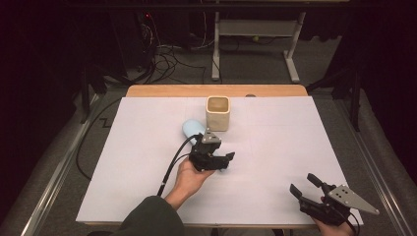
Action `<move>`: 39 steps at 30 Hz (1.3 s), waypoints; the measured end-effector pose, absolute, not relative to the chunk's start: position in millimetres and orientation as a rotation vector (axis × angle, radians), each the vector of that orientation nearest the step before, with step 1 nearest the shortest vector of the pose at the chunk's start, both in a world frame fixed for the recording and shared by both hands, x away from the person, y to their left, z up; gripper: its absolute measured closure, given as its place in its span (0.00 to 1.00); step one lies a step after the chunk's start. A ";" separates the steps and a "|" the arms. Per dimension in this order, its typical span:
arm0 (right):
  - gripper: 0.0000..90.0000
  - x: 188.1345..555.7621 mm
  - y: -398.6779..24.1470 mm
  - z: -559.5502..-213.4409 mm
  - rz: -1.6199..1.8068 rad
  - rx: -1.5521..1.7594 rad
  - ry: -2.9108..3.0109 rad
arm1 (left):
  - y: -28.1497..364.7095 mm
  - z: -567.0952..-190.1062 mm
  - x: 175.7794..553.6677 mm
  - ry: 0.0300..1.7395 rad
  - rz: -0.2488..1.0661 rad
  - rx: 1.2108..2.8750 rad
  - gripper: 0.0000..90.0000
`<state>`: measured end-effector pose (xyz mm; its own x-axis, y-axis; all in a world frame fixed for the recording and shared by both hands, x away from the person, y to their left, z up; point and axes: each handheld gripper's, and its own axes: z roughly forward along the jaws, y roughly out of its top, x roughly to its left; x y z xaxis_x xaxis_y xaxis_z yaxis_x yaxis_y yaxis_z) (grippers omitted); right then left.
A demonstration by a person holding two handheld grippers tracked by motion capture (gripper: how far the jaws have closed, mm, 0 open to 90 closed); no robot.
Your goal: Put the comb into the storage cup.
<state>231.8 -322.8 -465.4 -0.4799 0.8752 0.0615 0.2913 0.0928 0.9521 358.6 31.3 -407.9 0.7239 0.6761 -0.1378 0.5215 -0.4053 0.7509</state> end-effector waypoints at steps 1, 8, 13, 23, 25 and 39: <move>0.29 231.7 -322.8 -465.4 1.400 1.145 1.833 | 30.4 -407.1 360.7 0.907 0.238 2.109 0.45; 0.29 231.9 -323.1 -465.4 1.401 1.147 1.833 | 21.4 -402.5 372.7 0.907 0.192 2.206 0.49; 0.29 232.0 -323.4 -465.3 1.402 1.145 1.832 | 12.4 -402.8 379.2 0.912 0.166 2.289 0.53; 0.29 232.2 -323.4 -465.4 1.402 1.146 1.834 | 6.9 -413.5 390.2 0.938 0.123 2.416 0.75; 0.29 232.2 -323.3 -465.4 1.401 1.145 1.835 | 6.0 -414.9 392.0 0.950 0.122 2.443 0.79; 0.29 232.2 -323.6 -465.5 1.404 1.149 1.834 | -4.1 -411.8 404.8 0.973 0.095 2.549 0.93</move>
<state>232.2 -323.6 -465.5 -0.4800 0.8746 0.0686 0.2947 0.0871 0.9516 404.8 -4.1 -411.8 0.7541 0.6517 -0.0806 0.6239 -0.6728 0.3975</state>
